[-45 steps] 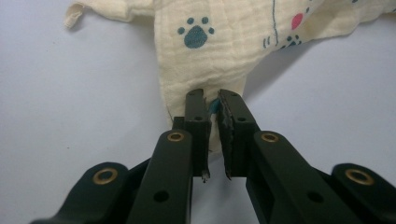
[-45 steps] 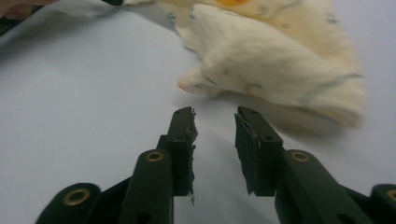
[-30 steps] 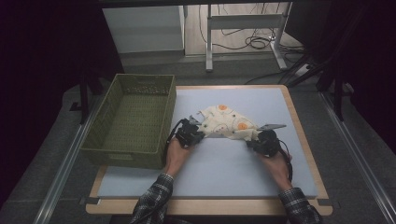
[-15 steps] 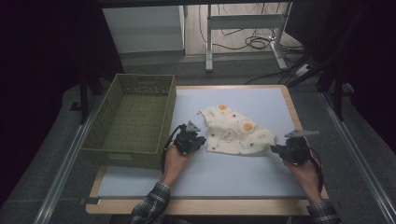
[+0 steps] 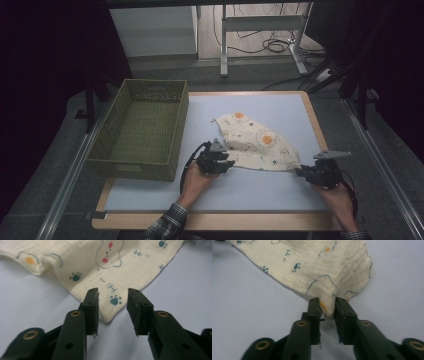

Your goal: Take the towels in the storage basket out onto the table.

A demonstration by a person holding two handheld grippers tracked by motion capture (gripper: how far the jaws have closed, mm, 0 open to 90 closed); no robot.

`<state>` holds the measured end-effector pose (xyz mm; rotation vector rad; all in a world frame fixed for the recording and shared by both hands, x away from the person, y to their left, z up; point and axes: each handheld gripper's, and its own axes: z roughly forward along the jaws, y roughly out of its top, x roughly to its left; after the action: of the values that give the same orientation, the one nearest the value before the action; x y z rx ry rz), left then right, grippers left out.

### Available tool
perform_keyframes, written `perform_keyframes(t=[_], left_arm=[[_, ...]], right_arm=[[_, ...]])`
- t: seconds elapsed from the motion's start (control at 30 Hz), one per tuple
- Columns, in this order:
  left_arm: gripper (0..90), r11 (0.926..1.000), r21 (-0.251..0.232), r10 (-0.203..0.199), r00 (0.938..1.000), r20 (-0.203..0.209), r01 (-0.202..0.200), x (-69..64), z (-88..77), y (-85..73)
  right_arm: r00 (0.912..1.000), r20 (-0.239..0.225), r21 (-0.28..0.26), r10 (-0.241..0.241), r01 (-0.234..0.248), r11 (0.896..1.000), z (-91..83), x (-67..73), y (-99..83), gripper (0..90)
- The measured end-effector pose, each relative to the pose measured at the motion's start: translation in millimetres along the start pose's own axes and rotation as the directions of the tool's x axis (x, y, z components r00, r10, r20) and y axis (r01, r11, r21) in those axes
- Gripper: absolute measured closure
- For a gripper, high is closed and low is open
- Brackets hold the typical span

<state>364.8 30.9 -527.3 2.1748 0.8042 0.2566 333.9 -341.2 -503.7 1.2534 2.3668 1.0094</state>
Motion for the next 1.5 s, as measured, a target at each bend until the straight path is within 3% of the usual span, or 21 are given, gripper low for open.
perform_keyframes(t=[0.07,0.13,0.2,0.3,0.4,0.5,0.73,0.9,1.0,1.07,1.13,1.17,1.2,1.27,1.5], left_arm=[[57.9,0.9995,0.03,0.012,0.9998,-0.014,-0.012,-0.2,9.5,-0.5],[59.7,0.9999,0.009,0.013,0.9997,-0.022,-0.013,-0.5,10.8,-2.0],[66.8,0.9999,0.011,0.001,0.9996,-0.029,-0.001,0.2,10.1,-2.3],[85.5,0.9998,0.012,-0.018,0.9998,0.011,0.018,1.0,9.0,-3.8],[89.1,0.9992,0.039,0.0,0.9999,0.013,-0.001,-0.2,4.8,-3.2],[89.2,0.9995,0.033,-0.003,0.9999,0.016,0.002,-0.3,-4.3,-6.5],[88.7,0.999,0.02,-0.041,0.9991,0.01,0.04,6.5,-22.8,-21.3],[87.3,0.9982,0.006,-0.059,0.9982,0.001,0.059,11.3,-24.8,-28.3],[72.6,0.998,-0.008,-0.062,0.9979,-0.019,0.062,12.0,-24.3,-27.6],[67.6,0.9982,-0.007,-0.059,0.998,-0.024,0.059,12.5,-22.4,-26.4],[67.9,0.9981,0.016,-0.058,0.998,-0.022,0.059,12.4,-16.8,-26.2],[69.2,0.9982,0.007,-0.059,0.9981,-0.019,0.059,12.4,-16.1,-26.7],[73.5,0.997,0.007,-0.077,0.9971,-0.002,0.077,13.3,-15.2,-26.7],[86.2,0.9953,0.009,-0.096,0.9949,0.03,0.096,13.6,-14.4,-26.4],[90.0,0.9971,0.036,-0.068,0.9972,0.032,0.067,6.6,-26.6,-31.1]], right_arm=[[1.0,0.005,-0.004,0.005,-0.005,1.0,-4.3,-1.1,-1.7,66.2],[0.9999,0.012,-0.01,0.005,-0.005,1.0,-7.9,-3.0,-3.6,65.1],[0.9999,0.006,-0.013,0.012,-0.012,1.0,-9.1,-4.4,-5.8,65.1],[0.9999,0.013,-0.011,0.011,-0.011,1.0,-6.4,-4.8,-7.7,70.8],[1.0,0.002,-0.013,0.003,-0.003,1.0,-3.9,-3.0,-8.1,73.6],[0.9999,-0.003,-0.016,-0.01,0.01,1.0,-8.0,-0.4,-8.3,73.4],[0.9999,0.014,-0.074,0.01,-0.009,0.997,-29.6,-4.6,-4.6,70.4],[0.9997,-0.005,-0.071,0.024,-0.024,0.997,-16.2,-2.6,-0.9,66.9],[0.9999,-0.009,-0.053,0.007,-0.007,0.999,-0.5,1.8,1.4,62.0],[0.9999,0.007,-0.033,-0.011,0.011,0.999,8.0,4.2,1.7,61.4],[0.9993,0.018,0.002,-0.032,0.032,0.999,16.7,6.0,-0.3,63.8],[0.9983,0.035,-0.01,-0.045,0.046,0.999,17.0,7.9,-1.8,69.2],[0.9971,0.052,-0.014,-0.056,0.057,0.998,17.1,9.4,-2.8,74.2],[0.9984,0.027,-0.013,-0.049,0.05,0.999,16.0,10.8,-4.1,87.9],[0.9981,-0.011,0.005,-0.061,0.061,0.998,10.2,18.2,-6.3,89.6]])
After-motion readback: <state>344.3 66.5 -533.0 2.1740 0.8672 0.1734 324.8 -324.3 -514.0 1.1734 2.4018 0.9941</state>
